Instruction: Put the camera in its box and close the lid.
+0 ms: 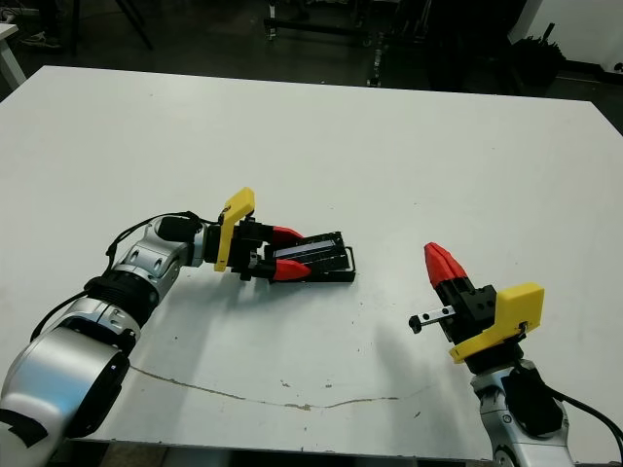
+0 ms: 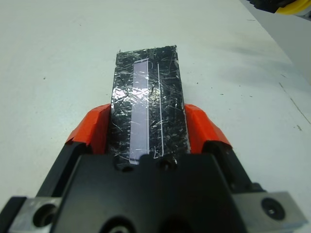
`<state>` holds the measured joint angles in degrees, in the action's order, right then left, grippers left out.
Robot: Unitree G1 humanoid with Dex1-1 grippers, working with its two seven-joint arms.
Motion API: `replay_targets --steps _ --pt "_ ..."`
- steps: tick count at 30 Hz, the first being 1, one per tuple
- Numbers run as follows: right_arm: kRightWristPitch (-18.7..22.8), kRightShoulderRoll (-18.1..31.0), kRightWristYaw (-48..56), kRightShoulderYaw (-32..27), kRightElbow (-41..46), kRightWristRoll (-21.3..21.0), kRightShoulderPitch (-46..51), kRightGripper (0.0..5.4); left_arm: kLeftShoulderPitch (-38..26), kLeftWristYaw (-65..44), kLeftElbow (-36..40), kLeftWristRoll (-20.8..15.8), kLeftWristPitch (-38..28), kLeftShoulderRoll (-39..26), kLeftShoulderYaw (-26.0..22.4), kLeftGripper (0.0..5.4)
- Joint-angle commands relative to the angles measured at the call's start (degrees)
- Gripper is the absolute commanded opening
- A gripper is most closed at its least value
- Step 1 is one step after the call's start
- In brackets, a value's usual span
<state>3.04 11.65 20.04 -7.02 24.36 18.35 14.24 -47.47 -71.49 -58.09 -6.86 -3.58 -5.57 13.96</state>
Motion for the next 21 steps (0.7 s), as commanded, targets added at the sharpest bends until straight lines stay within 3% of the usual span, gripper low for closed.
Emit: replay_targets --steps 1,21 --pt "0.4 1.0 0.0 -0.7 0.1 0.0 -0.1 0.00 2.8 -0.6 -2.3 3.4 1.5 5.8 3.3 3.14" --pt "0.3 1.4 0.5 -1.8 -0.1 0.8 0.0 0.00 -0.3 3.9 -10.6 11.0 -3.3 12.9 7.1 3.14"
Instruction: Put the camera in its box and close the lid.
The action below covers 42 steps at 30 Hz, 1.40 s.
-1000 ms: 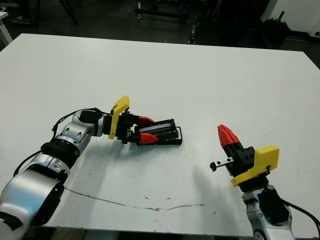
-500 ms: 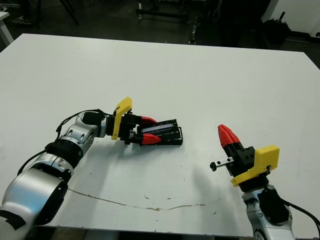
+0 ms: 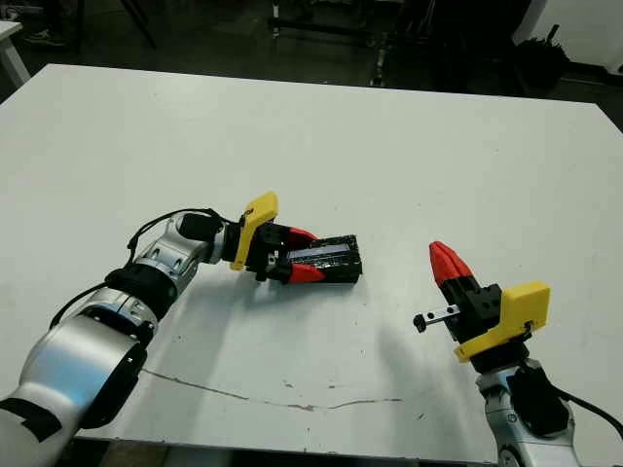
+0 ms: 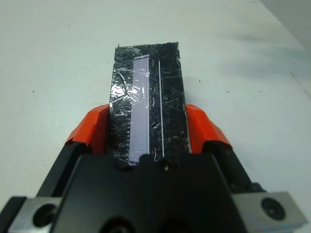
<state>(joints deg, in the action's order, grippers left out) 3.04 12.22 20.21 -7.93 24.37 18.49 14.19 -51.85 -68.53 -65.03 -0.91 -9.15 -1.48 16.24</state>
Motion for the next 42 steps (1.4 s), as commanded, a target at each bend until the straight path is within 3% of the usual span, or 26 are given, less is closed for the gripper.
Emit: replay_targets --steps 1,10,18,29,36,42 --pt "0.1 0.8 0.3 -0.9 -0.1 0.6 0.1 0.00 3.8 1.2 -4.1 5.2 3.1 9.0 4.9 3.14" --pt "-0.2 1.1 0.4 -0.9 -0.2 0.3 0.4 0.00 3.6 4.1 -5.5 6.9 2.3 9.5 4.4 3.14" --pt "0.5 0.8 0.2 -0.8 -0.1 1.3 0.5 0.00 4.3 8.3 -5.4 7.5 -0.6 9.3 3.1 4.28" --pt "-0.1 1.0 1.5 -1.0 -0.7 2.5 0.5 0.00 5.2 11.0 -5.8 3.3 8.7 11.8 -1.9 5.40" --pt "0.2 1.3 1.3 -1.0 -0.6 1.8 0.5 0.00 6.4 10.9 -4.4 2.8 7.2 12.5 -3.2 5.40" --pt "0.4 1.5 1.3 -1.1 -0.4 1.8 0.4 0.00 6.5 4.4 -0.1 0.3 5.9 10.9 -4.4 5.40"
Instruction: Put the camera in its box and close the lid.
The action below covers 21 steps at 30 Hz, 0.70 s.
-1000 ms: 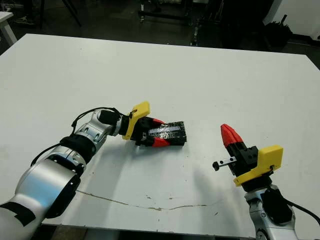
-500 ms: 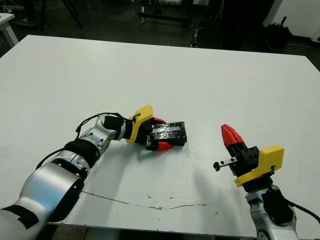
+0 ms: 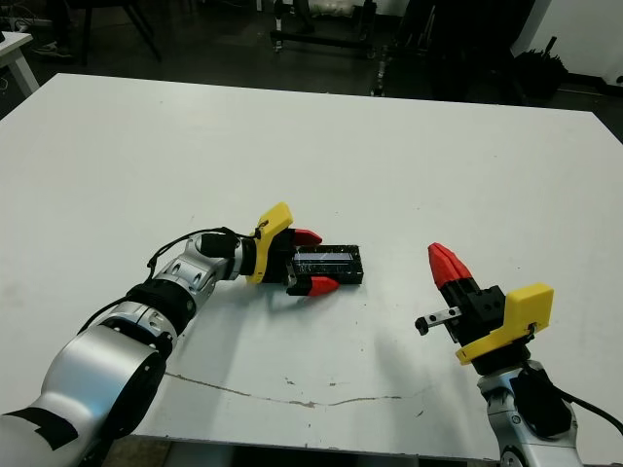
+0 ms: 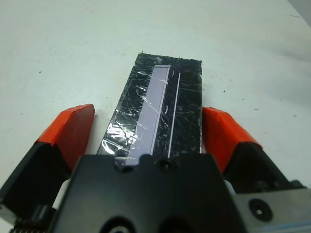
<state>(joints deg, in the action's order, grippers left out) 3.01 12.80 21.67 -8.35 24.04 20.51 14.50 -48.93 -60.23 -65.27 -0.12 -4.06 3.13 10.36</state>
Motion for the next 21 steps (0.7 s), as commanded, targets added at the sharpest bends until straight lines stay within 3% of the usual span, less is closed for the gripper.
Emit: replay_targets --steps 1,10,21 --pt "0.4 0.9 -0.2 -0.7 0.0 -0.3 0.1 0.00 3.5 -5.0 0.9 -0.9 0.8 5.9 1.3 5.40" --pt "-0.1 0.7 -0.4 -0.8 0.3 -1.1 0.2 0.00 2.2 -7.4 7.0 -4.6 6.1 0.8 -2.4 5.40" --pt "0.8 0.7 -0.6 -0.7 1.1 -1.2 -0.2 0.00 4.9 -11.6 20.3 -10.1 12.3 -11.9 -7.1 5.40"
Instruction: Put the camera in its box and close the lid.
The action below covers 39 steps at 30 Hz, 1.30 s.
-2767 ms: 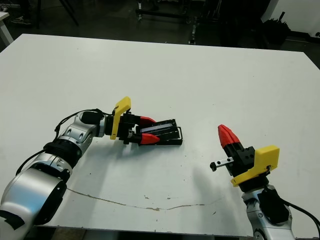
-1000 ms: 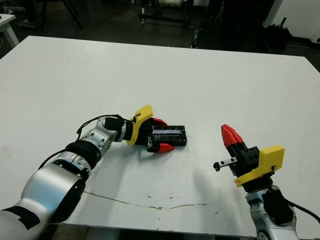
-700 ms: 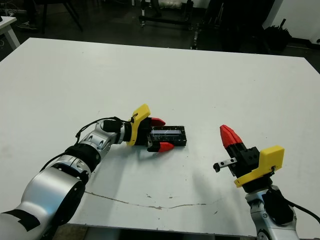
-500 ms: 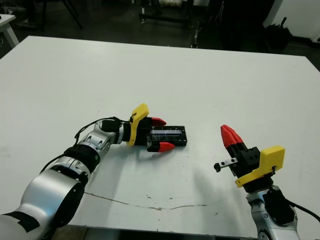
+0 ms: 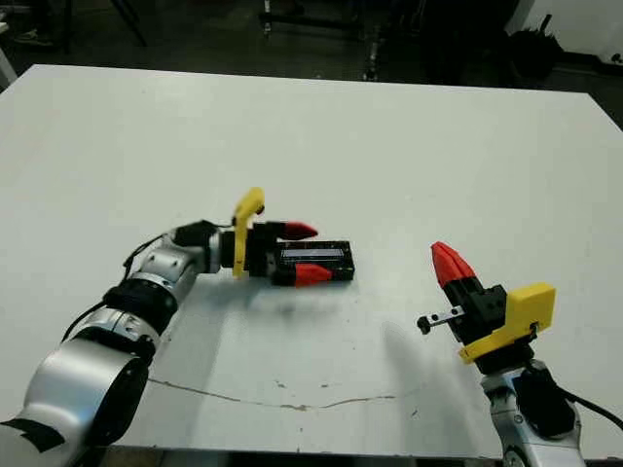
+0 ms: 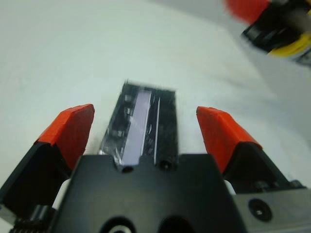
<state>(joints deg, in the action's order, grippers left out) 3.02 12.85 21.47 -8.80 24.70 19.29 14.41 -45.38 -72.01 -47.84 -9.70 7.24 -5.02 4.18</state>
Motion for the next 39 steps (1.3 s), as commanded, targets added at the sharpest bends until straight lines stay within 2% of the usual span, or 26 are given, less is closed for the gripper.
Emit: replay_targets --steps 1,8,12,15,18,21,25,29,35,39 --pt "1.0 0.7 -0.5 -0.2 0.6 0.0 -0.1 0.00 1.9 0.4 4.2 -0.6 1.3 -5.1 -1.2 5.40" --pt "1.0 0.7 -0.5 -0.2 0.6 -0.3 -0.1 0.00 6.1 0.3 14.1 -3.3 3.0 -13.2 -3.7 5.40" --pt "1.1 0.7 -0.5 -0.2 0.6 -0.4 -0.1 0.00 9.1 1.7 20.8 -6.6 4.3 -16.2 -6.4 5.40" --pt "0.7 0.7 -0.2 -0.2 0.4 -0.3 -0.2 0.00 11.5 4.9 26.0 -11.0 7.6 -16.7 -10.0 5.40" --pt "0.7 0.5 -0.4 0.0 0.3 -0.4 -0.5 0.00 15.8 14.5 33.7 -15.3 11.8 -14.2 -14.4 5.40" --pt "0.4 0.2 -0.7 0.3 0.1 -0.7 -0.9 0.00 22.5 27.8 44.7 -15.0 11.0 -9.4 -16.5 5.30" --pt "0.8 -0.3 -1.7 0.7 -0.3 -0.8 -1.9 0.00 30.0 40.6 56.7 -14.1 11.1 -4.0 -15.8 4.86" --pt "1.3 -1.0 -3.5 1.1 -0.8 -1.2 -3.0 0.00 35.2 45.0 59.5 -10.8 2.0 -0.3 -13.4 4.22" --pt "-0.8 -4.0 -5.8 1.2 -3.3 -1.1 -5.0 0.00 42.0 52.7 60.0 -4.7 -10.9 5.2 -10.6 3.30" --pt "-1.9 -5.1 -7.7 1.6 -3.9 -3.3 -4.9 0.00 45.4 58.9 59.1 -0.8 -15.6 8.5 -9.1 2.72"
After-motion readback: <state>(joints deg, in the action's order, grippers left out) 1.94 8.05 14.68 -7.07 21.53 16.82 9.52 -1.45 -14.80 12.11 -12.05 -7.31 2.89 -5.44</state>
